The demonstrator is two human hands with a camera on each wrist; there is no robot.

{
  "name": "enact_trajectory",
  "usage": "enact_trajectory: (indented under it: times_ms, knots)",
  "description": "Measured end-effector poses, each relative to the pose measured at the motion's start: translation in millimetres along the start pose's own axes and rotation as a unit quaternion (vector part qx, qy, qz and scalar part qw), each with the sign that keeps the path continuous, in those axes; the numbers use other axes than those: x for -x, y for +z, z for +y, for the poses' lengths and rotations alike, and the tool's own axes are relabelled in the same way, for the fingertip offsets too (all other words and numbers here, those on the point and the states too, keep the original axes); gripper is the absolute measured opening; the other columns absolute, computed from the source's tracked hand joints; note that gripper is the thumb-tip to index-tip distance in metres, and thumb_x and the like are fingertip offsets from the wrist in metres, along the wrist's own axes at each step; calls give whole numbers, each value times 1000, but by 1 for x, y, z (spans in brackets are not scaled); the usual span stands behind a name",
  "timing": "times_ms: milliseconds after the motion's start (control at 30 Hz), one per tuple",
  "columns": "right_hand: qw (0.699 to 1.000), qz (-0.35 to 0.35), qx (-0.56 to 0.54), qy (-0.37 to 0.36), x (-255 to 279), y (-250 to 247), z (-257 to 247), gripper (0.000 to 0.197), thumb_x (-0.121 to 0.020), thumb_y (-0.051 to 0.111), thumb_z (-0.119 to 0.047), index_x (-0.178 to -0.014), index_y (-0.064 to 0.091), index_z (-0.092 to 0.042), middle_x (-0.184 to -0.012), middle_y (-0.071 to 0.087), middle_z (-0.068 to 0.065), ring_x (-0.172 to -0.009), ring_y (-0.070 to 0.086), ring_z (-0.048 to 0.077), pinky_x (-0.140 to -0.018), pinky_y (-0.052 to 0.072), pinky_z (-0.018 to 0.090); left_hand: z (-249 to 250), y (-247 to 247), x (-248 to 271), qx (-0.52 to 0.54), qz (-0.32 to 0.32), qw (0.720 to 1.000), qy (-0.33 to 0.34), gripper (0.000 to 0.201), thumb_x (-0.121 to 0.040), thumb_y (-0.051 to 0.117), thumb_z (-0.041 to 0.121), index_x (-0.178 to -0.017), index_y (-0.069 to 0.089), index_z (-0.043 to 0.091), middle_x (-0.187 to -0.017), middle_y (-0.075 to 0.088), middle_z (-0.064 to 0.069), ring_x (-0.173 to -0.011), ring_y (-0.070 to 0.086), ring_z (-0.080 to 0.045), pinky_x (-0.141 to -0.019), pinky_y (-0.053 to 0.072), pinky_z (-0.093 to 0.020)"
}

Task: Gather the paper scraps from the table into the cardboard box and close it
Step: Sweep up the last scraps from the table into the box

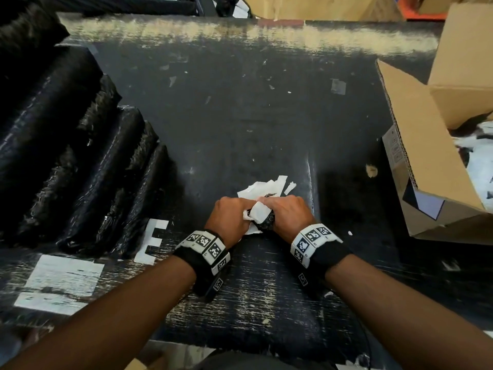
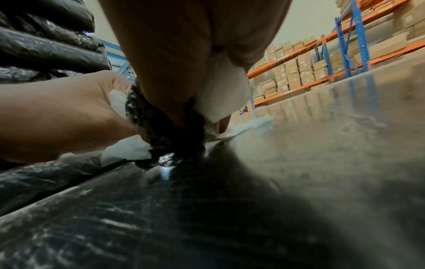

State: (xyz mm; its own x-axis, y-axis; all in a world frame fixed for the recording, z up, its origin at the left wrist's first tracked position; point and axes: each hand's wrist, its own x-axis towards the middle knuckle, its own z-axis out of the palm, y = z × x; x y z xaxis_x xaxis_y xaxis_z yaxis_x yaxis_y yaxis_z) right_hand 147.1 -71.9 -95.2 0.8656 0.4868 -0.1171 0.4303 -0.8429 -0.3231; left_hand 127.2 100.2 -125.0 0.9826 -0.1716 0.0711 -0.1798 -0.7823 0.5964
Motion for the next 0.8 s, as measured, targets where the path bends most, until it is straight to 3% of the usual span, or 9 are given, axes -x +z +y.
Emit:
enact_trajectory:
  times_ms: [100,200,367,467,533,633,700,800]
  knots:
    - [997,64,-37,-8,5,6,3,31,-91,59,-27,-122,66,-24,-102,76,1,-91,72,29,-76,58,42,3,-1,5,30,51,998,25,14,-78,78,10,-82,78,23,-77,76,6,-67,64,-5,-64,42,-10]
    - [988,129,-75,-27,11,13,3,44,-81,67,-11,-124,68,-16,-105,77,6,-91,75,30,-73,61,45,7,-4,13,61,83,993,54,20,-77,78,12,-95,80,19,-88,78,6,-75,65,-1,-75,42,-1]
    - [982,167,-81,-39,17,18,4,58,-72,78,-2,-126,67,-17,-104,77,2,-88,75,26,-68,62,42,8,-12,18,80,97,989,78,35,-74,82,8,-109,80,15,-102,79,1,-91,72,-8,-84,51,-9]
    - [979,186,-76,-28,21,17,5,53,-72,80,-4,-121,70,-20,-103,77,-2,-96,74,23,-73,62,39,11,-12,15,68,84,991,84,28,-76,80,8,-103,80,15,-98,79,1,-87,73,-11,-81,55,-19]
    - [982,175,-67,9,20,11,7,44,-76,80,-13,-118,73,-26,-105,76,-8,-119,65,23,-82,59,36,17,-10,7,54,51,994,80,19,-75,78,10,-93,79,17,-89,77,2,-78,71,-14,-72,57,-31]
    - [991,112,-42,65,14,2,16,28,-81,74,-23,-109,75,-29,-103,76,-9,-137,48,26,-82,53,35,23,-3,-13,24,-25,999,41,26,-71,79,6,-92,79,22,-89,78,0,-80,72,-21,-72,57,-35]
    - [993,62,-39,97,9,1,22,19,-83,70,-27,-102,75,-30,-102,73,-9,-131,50,26,-81,50,34,27,3,-24,-22,-77,997,22,30,-74,70,1,-92,78,23,-92,76,-2,-86,71,-27,-75,56,-36]
    - [990,51,-65,117,4,3,26,15,-82,71,-31,-97,75,-29,-101,72,-6,-105,64,23,-79,52,33,25,10,-28,-51,-87,995,19,25,-75,64,-1,-86,74,20,-88,73,-2,-86,67,-29,-71,52,-35]
